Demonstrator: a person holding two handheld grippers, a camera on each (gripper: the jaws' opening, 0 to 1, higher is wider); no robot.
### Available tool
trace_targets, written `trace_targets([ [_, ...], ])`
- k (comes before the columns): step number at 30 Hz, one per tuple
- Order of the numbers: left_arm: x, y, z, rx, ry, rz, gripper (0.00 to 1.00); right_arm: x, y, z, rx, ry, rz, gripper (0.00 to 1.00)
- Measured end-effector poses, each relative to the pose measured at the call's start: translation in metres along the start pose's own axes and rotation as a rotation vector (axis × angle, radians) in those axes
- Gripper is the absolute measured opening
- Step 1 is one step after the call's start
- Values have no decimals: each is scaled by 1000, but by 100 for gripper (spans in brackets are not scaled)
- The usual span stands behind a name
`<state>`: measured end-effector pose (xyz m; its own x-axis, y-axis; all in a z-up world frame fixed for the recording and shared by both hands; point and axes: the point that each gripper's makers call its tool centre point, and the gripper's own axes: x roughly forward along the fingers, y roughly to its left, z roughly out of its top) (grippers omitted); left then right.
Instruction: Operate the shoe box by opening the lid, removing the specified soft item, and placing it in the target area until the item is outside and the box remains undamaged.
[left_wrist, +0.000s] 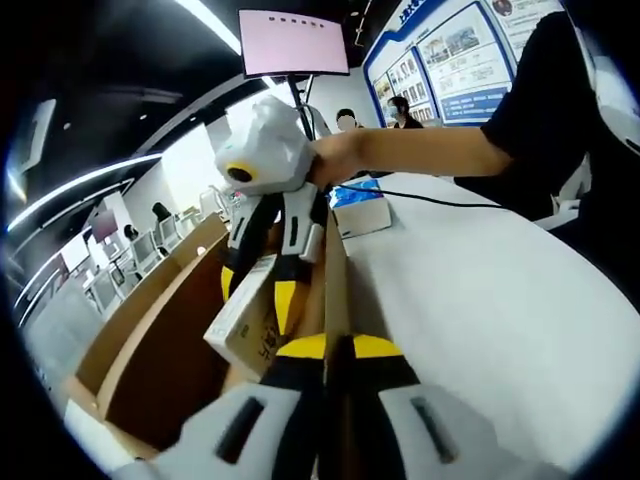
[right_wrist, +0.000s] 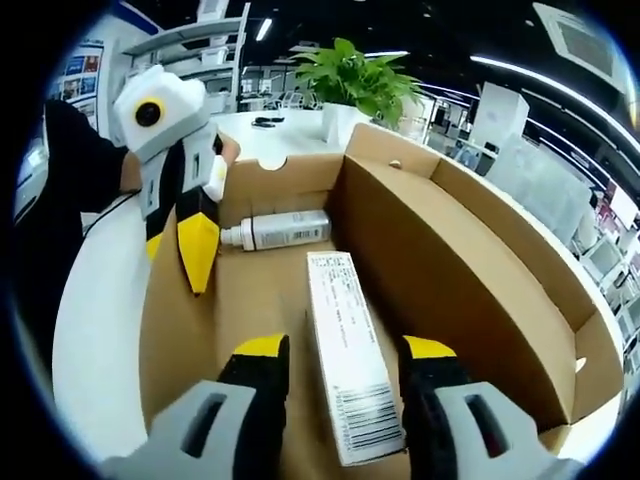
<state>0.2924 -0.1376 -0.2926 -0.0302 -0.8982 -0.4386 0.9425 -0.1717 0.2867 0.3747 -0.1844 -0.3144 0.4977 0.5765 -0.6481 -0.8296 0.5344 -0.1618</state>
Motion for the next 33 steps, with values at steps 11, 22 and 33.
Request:
trace_targets([
  [11, 0, -1, 0, 1, 0, 1, 6, 1, 6, -2, -19, 16, 19, 25],
  [22, 0, -3, 0, 4, 0, 2, 6, 4, 6, -1, -46, 8, 8, 23],
  [33, -2, -9, 1, 8, 0, 3, 6, 3, 3, 1, -17, 22, -75, 22],
])
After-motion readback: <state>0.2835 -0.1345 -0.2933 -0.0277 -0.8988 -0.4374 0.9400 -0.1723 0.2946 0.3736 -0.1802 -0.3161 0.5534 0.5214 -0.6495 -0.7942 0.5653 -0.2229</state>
